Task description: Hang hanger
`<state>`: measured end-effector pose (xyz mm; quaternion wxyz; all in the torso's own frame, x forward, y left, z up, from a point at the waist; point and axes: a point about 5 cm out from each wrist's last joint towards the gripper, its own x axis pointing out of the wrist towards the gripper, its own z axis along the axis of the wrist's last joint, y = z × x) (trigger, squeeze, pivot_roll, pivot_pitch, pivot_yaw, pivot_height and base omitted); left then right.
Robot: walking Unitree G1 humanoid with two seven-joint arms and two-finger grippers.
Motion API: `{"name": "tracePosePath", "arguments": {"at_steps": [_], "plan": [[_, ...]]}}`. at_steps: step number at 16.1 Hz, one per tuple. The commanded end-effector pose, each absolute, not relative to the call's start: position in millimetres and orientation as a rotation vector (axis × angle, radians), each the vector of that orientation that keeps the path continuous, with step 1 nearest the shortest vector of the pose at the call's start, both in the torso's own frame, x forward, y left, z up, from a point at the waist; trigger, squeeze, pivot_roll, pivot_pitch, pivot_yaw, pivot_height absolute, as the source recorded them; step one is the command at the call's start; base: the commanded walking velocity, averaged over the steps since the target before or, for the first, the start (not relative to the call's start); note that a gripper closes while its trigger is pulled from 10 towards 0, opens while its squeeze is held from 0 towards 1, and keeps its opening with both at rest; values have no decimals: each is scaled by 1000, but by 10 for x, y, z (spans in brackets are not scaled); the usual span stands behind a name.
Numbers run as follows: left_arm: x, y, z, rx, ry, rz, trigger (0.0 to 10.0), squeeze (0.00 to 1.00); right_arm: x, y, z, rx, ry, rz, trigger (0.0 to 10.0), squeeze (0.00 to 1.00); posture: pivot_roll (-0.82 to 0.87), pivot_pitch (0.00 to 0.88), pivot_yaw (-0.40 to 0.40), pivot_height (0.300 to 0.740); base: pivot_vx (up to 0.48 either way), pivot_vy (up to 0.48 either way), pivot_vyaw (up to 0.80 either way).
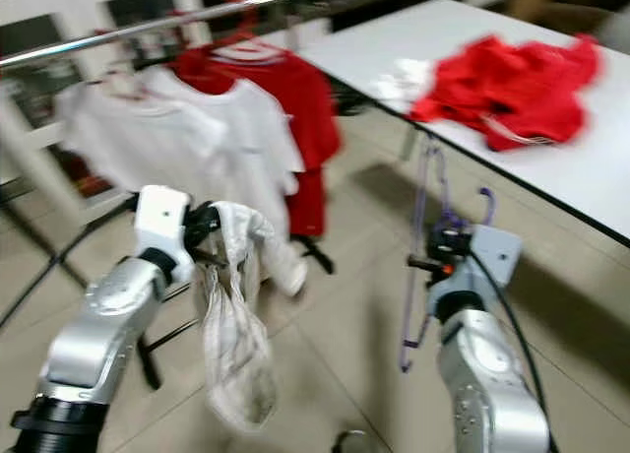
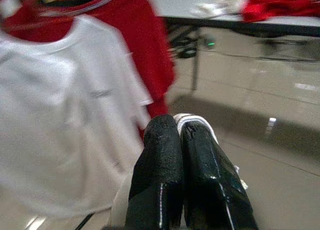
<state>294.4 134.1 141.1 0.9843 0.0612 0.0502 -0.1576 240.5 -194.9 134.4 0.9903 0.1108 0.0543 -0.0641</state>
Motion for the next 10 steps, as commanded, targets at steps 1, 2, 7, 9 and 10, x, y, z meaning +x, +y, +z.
{"name": "tracePosePath", "arguments": {"at_steps": [1, 2, 7, 9, 10], "plan": [[2973, 1361, 1528, 156, 45, -309, 10000, 0, 2403, -1939, 1346, 220, 120, -133, 10000, 0, -119, 77, 78, 740, 0, 0, -575], [2975, 1358, 1520, 153, 57, -318, 10000, 0, 2399, -1942, 1346, 220, 120, -135, 10000, 0, -124, 77, 86, 740, 0, 0, -581], [2989, 1340, 1530, 130, 38, -336, 10000, 0, 2363, -1956, 1339, 215, 137, -148, 10000, 0, -128, 79, 94, 740, 0, 0, -724], [2989, 1343, 1526, 131, 40, -332, 10000, 0, 2352, -1968, 1305, 201, 158, -148, 10000, 0, -127, 78, 92, 740, 0, 0, -778], [2986, 1339, 1523, 127, 42, -333, 10000, 0, 2347, -1986, 1292, 196, 164, -164, 10000, 0, -128, 76, 90, 740, 0, 0, -800]]}}
